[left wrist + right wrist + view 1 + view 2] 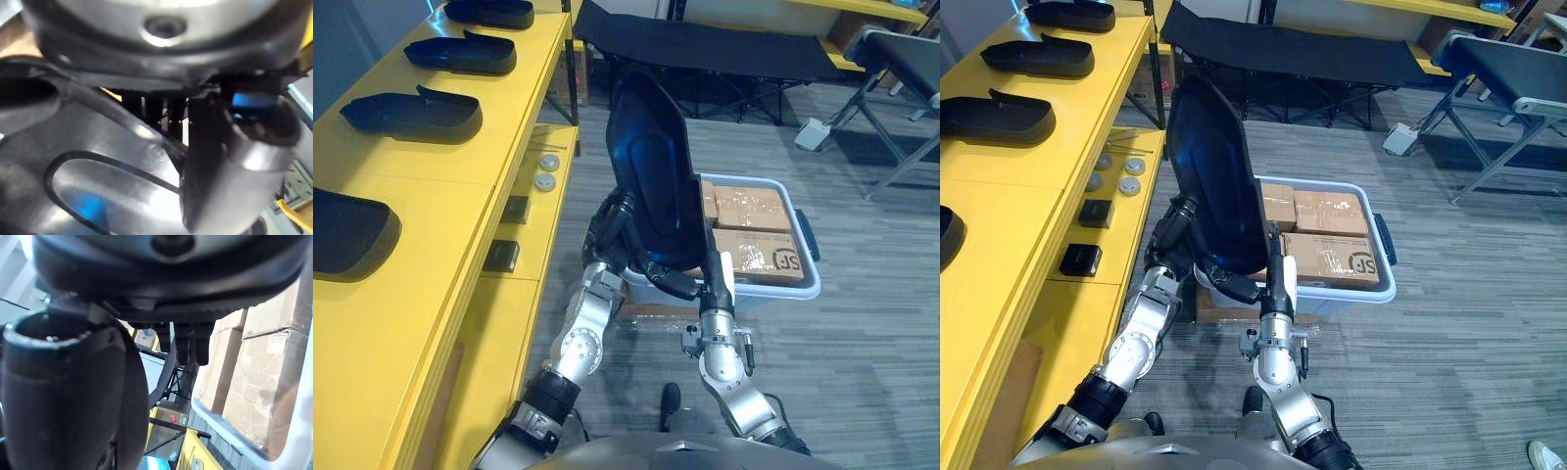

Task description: Walk over and take three plastic housings, then place them on the shelf

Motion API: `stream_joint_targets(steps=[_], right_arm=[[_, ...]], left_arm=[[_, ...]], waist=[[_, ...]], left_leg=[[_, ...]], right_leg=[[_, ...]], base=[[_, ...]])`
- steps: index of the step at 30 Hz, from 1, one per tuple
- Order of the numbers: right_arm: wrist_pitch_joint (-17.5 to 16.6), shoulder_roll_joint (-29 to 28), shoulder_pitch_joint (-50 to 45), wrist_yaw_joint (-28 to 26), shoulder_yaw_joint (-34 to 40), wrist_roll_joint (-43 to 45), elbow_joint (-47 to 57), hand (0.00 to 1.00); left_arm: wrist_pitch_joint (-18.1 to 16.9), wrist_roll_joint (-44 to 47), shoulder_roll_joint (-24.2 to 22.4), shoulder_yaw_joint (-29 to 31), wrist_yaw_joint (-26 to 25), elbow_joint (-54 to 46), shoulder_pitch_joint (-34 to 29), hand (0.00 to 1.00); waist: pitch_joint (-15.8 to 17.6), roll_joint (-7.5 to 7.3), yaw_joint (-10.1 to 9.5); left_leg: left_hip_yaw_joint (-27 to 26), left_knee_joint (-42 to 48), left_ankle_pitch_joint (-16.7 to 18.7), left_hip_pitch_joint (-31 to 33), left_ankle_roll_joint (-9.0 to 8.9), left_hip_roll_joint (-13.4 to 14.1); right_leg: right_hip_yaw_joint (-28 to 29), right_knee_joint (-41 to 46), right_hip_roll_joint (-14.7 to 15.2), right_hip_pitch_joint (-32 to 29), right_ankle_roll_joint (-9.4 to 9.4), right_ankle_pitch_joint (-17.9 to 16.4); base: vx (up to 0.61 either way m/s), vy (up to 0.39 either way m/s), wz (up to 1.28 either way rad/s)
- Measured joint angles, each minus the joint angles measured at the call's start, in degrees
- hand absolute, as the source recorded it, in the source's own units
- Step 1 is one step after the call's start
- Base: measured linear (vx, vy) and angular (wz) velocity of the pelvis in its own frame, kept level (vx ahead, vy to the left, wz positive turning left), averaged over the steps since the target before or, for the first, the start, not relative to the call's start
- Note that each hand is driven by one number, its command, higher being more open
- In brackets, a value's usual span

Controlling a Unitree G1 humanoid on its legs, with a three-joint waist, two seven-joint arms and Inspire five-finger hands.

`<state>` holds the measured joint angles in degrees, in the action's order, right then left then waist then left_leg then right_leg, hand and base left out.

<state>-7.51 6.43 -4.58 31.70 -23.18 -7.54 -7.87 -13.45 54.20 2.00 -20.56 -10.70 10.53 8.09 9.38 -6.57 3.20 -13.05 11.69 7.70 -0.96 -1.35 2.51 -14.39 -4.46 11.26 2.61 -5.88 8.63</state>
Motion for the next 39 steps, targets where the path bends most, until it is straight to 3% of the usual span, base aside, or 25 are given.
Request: stream_joint_targets(steps=[5, 8, 11, 15, 19, 21, 25, 31, 34, 39], right_arm=[[1.0, 0.1, -1.3, 0.1, 1.4, 3.7, 5.2, 1.00], [1.0, 0.3, -2.9, -0.4, 3.2, 7.0, 6.5, 1.00], [1.9, 0.5, -5.3, -2.5, 5.4, 11.5, 6.5, 1.00], [3.3, 0.5, -8.0, -6.4, 6.3, 17.6, 6.5, 1.00], [3.7, 0.2, -10.6, -9.6, 6.0, 20.6, 6.4, 1.00], [3.6, 0.2, -10.6, -12.3, 6.0, 24.5, 6.4, 1.00], [3.2, 0.3, -10.6, -15.6, 5.9, 25.7, 6.4, 1.00], [0.7, 0.5, -10.3, -18.5, 13.8, 24.8, 6.6, 1.00], [-0.9, 1.6, -10.2, -20.7, 17.9, 24.9, 8.8, 1.00], [-3.3, 4.3, -6.8, -25.1, 17.9, 26.5, 11.1, 1.00]], left_arm=[[0.1, -31.1, 0.0, 4.8, -12.8, -4.3, -6.1, 0.00], [0.1, -42.5, 0.0, 7.6, -20.2, -6.2, -8.8, 0.00], [-0.1, -49.3, 0.0, 10.1, -26.6, -7.4, -9.1, 0.00], [-1.4, -50.6, -0.1, 11.9, -33.9, -9.2, -9.1, 0.00], [-2.2, -50.5, -1.1, 12.8, -37.4, -9.5, -9.1, 0.00], [-2.8, -50.3, -1.4, 13.3, -36.4, -9.5, -9.1, 0.00], [-3.8, -44.7, -1.0, 14.3, -27.2, -10.1, -9.4, 0.00], [-4.6, -33.3, -0.9, 16.7, -15.8, -22.6, -19.0, 0.00], [-5.0, -31.3, -0.9, 20.7, -13.8, -27.5, -21.9, 0.00], [-5.1, -32.0, -0.9, 26.7, -13.2, -36.5, -24.7, 0.00]], waist=[[-0.4, 0.61, -0.24], [-1.3, 1.90, -0.28], [-1.7, 2.60, -0.79], [-1.8, 2.71, -0.76], [-2.6, 2.99, -0.62], [-3.1, 3.05, -0.31], [-3.7, 3.66, 0.07], [-4.1, 4.46, -0.26], [-4.1, 4.76, -1.41], [-4.1, 5.16, -3.83]], left_leg=[[0.1, 0.0, 0.1, -0.3, -0.14, 0.2], [0.1, 0.0, 0.3, -0.4, -0.31, 0.2], [0.1, -0.1, 0.3, -0.4, -0.34, 0.3], [0.1, -0.2, 0.3, -0.5, -0.36, 0.3], [-0.3, -0.6, 0.3, -0.5, -0.36, 0.2], [-0.5, -0.8, 0.3, -0.5, -0.35, 0.2], [-0.7, -0.9, 0.3, -0.6, -0.34, 0.2], [-0.6, -1.1, 0.3, -0.7, -0.33, 0.2], [0.9, -0.9, 0.2, -0.7, -0.19, 0.0], [6.2, -1.1, -0.4, 0.5, -0.19, -0.6]], right_leg=[[-0.7, 0.0, -0.2, 0.2, 1.02, -0.8], [-0.9, 0.4, -0.2, 0.0, 1.30, -1.0], [-0.9, 0.4, -0.2, 0.0, 1.27, -1.0], [-0.9, 0.3, -0.2, 0.0, 1.28, -1.0], [-0.7, 0.3, -0.2, -0.4, 1.32, -1.0], [-0.5, 0.2, -0.2, -0.6, 1.31, -1.0], [-0.4, 0.2, -0.2, -0.6, 1.20, -1.0], [-0.5, 0.0, -0.3, -0.4, 0.93, -0.8], [-2.0, 0.0, -0.2, 0.6, 1.11, -1.2], [-7.6, -0.1, 0.1, 2.8, 1.01, -2.5]], base=[[-0.06, -0.020, 0.00], [-0.04, -0.004, 0.01], [0.00, 0.000, 0.00], [-0.02, -0.001, -0.01], [-0.03, -0.002, -0.05], [-0.03, -0.005, -0.06], [-0.03, -0.003, -0.02], [-0.01, -0.001, 0.01], [-0.02, -0.005, 0.20], [-0.04, -0.032, 0.56]])
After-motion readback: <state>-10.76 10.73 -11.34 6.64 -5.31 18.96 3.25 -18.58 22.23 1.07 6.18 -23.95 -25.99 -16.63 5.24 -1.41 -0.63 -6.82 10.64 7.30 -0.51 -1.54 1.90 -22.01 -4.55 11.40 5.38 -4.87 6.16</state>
